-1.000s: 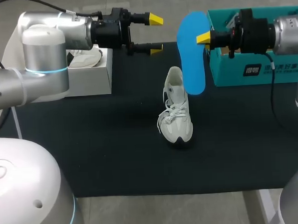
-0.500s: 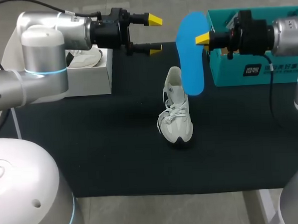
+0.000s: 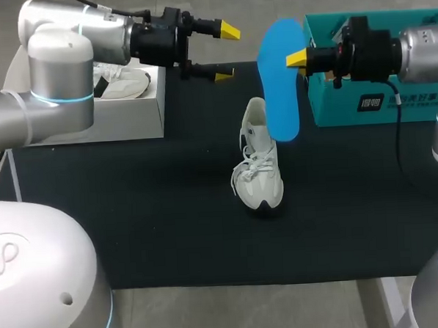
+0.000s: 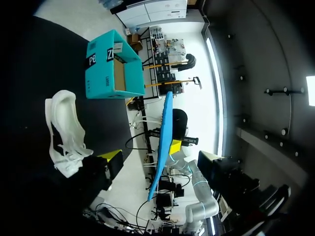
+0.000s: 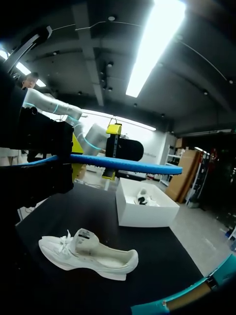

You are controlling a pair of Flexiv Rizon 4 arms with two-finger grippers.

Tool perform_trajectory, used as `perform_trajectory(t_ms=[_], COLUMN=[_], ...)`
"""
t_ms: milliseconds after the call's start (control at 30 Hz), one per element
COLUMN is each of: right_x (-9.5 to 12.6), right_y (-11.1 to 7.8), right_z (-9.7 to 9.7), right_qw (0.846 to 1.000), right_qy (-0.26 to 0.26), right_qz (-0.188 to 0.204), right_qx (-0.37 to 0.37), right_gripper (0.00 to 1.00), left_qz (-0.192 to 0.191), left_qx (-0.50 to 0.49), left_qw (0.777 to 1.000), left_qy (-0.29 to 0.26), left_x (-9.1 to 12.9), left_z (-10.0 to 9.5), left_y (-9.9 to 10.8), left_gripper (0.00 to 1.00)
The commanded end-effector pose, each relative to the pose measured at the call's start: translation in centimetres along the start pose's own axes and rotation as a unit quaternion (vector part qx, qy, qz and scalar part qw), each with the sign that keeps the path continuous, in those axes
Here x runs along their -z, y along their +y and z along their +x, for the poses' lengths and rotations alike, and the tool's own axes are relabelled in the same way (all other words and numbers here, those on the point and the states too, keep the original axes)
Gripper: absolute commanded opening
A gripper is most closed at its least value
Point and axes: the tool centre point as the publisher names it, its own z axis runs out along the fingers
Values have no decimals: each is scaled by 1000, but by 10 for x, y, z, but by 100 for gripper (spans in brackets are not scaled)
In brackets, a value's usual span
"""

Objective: Take the shoe out of the shoebox, open the shoe tongue, remove and reinsert the insole, then place the shoe into the shoebox

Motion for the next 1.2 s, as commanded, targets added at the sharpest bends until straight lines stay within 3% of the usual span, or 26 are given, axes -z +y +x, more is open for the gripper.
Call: perform_trajectory(t_ms=[33,267,1200], right_x=[-3,-5,-8], right_y=[0,-1,-2], right_z=[-1,-1,0], right_qw=[1000,1000,1000], right_qy=[1,3,6], right_qz=[1,4,-2], right_qx=[-1,-2,-2], right_gripper=[0,0,0], left_qz=[-3,-13,-18], left_qx=[3,9,10], left_qw=[1000,998,999], left_qy=[-28,-54,-45], left_x=[2,0,-1], left_z=[9,9,5], left_y=[1,1,3], left_gripper=[100,100,100])
